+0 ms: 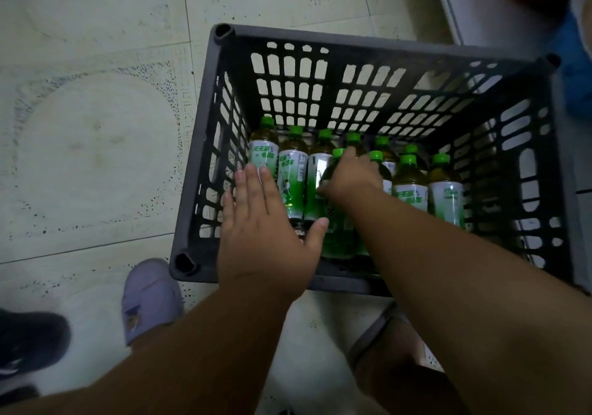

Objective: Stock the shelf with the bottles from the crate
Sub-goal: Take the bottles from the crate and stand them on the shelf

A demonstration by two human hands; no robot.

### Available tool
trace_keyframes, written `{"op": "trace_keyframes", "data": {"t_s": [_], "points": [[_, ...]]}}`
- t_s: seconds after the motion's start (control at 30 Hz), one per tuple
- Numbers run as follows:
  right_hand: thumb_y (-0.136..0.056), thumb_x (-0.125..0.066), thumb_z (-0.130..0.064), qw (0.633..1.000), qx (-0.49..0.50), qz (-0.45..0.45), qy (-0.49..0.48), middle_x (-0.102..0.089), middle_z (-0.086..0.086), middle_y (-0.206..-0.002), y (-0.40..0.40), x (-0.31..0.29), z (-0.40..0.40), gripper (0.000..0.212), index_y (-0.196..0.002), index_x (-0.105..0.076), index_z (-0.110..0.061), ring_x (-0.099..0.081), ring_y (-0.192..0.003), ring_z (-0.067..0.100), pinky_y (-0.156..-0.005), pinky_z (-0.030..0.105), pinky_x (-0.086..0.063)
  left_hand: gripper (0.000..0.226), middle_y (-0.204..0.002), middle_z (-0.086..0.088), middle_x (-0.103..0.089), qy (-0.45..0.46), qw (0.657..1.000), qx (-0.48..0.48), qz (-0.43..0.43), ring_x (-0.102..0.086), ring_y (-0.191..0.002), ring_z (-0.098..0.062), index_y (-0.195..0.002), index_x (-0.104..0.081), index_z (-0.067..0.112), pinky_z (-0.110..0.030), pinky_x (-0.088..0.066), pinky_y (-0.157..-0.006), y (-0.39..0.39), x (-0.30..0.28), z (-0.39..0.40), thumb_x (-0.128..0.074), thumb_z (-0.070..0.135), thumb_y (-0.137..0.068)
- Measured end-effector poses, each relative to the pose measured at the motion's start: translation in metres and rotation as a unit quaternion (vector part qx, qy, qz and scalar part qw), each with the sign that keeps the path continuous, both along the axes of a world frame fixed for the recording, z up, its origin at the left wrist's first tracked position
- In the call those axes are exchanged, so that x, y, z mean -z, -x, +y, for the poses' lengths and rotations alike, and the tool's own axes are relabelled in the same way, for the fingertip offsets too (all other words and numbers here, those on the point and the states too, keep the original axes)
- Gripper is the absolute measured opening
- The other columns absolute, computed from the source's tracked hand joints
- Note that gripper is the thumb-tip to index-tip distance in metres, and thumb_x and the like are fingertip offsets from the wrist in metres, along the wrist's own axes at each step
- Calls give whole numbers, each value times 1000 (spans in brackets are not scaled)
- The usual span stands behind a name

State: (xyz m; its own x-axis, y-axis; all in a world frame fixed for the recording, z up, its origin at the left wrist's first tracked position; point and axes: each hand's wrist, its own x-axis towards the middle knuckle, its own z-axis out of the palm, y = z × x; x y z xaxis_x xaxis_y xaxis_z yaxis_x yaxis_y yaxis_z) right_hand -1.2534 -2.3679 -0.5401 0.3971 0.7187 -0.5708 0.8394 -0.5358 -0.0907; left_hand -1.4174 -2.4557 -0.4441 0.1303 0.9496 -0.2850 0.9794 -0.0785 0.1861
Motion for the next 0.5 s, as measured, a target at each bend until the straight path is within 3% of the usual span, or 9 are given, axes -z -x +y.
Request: {"op": "trace_keyframes", "data": {"t_s": [0.3,0.4,0.5], "points": [[-66,-85,-44,989,39,137,-29,-51,14,-130,-16,-14,-7,89,-137,-43,-11,-52,-117,33,-95,45,-51,102,-166,-13,16,6,1000,9,-6,16,-152,-23,-156,16,7,-40,8,-123,-1,-3,1,-16,77,-89],[-65,-87,-28,962,77,252,-75,-60,6,-116,-19,-32,-21,82,-133,-43,-15,-60,-106,27,-85,40,-56,104,-165,-14,15,11,1000,11,-7,15,-152,-24,-155,17,7,-39,8,-122,2,-4,1,-12,80,-87],[-64,-88,-25,948,71,276,-142,-63,0,-101,-24,-66,-40,74,-123,-45,-18,-64,-93,20,-72,31,-55,106,-165,-15,18,40,999,27,-3,18,-151,-24,-155,19,7,-40,7,-123,2,-8,3,-11,82,-85]]}}
